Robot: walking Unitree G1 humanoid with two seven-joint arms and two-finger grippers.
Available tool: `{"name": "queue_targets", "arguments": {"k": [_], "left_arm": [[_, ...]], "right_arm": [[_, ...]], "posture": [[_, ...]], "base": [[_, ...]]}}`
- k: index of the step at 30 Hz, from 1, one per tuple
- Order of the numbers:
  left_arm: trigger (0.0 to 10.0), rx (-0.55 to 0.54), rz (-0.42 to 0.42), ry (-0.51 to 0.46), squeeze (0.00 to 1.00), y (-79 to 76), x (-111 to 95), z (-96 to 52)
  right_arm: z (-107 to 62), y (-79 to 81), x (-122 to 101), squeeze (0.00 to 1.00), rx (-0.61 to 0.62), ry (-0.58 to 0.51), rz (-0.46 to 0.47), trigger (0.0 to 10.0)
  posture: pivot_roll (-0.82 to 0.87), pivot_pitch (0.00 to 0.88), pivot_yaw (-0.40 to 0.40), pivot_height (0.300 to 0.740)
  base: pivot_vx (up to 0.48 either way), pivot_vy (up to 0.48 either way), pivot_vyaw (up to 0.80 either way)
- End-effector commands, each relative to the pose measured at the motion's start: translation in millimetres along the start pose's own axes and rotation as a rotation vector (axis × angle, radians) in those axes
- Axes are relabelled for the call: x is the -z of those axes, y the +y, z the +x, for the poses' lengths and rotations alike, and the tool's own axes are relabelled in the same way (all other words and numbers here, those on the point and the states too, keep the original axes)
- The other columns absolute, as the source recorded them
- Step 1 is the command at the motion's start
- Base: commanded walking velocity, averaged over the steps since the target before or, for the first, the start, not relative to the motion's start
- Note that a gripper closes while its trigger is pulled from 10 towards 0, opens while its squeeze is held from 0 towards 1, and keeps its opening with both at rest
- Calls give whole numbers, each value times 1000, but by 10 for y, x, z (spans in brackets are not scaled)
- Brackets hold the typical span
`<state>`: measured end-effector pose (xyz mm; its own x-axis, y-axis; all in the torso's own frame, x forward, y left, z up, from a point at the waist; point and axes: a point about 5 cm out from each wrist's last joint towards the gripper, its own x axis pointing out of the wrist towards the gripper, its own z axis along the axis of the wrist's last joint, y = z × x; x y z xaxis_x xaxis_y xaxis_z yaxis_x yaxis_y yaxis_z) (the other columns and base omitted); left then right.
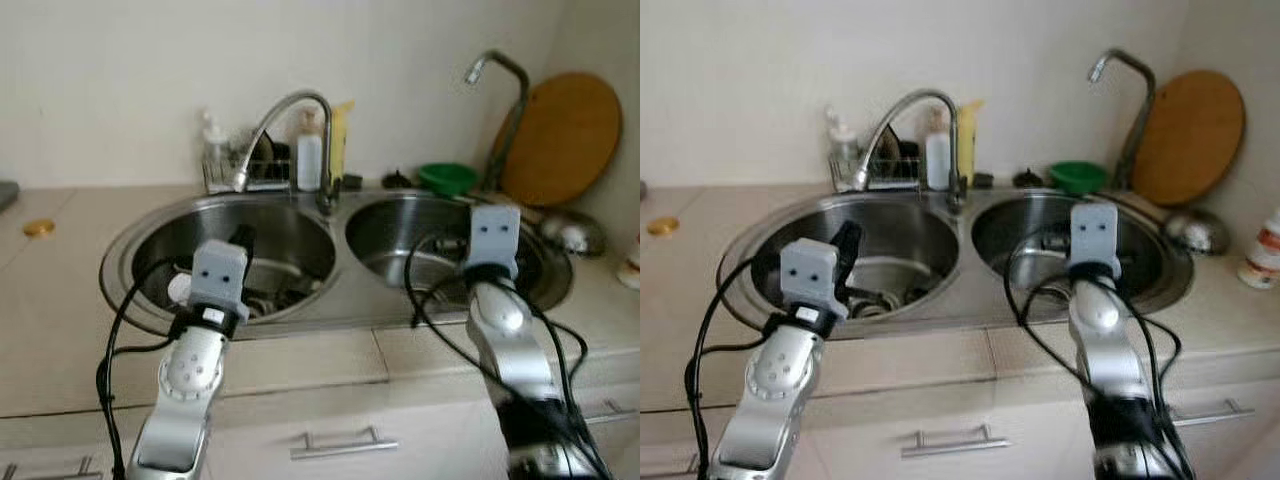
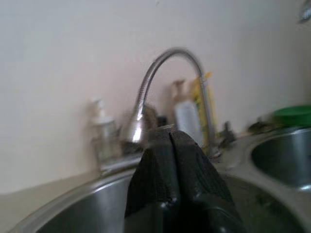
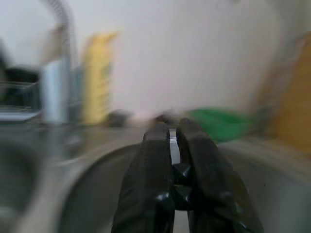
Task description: Kitchen organization
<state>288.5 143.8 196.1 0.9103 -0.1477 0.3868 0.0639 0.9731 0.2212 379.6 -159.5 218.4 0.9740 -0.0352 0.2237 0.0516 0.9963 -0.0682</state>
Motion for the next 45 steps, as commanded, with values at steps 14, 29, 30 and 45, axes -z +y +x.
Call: {"name": "queue_targets", "arguments": {"k": [14, 29, 30, 45], "left_arm": [[10000, 22, 11, -2, 0, -44, -4, 14], [10000, 28, 28, 26, 0, -55, 49, -37], [10000, 28, 28, 27, 0, -51, 53, -37], [10000, 43, 21, 34, 0, -104, 80, -29]], "right_arm": [[364, -332, 142, 0, 77, 313, 255, 10000], [153, -158, 601, 208, 128, 469, 385, 10000], [137, -164, 626, 388, 135, 480, 383, 10000], [227, -368, 432, 1000, 185, 355, 431, 10000]], "posture": [[92, 0, -47, 740], [106, 0, -50, 740], [103, 0, -49, 740], [83, 0, -46, 740]], "base": [[0, 0, 0], [0, 0, 0], [0, 0, 0], [0, 0, 0]]}}
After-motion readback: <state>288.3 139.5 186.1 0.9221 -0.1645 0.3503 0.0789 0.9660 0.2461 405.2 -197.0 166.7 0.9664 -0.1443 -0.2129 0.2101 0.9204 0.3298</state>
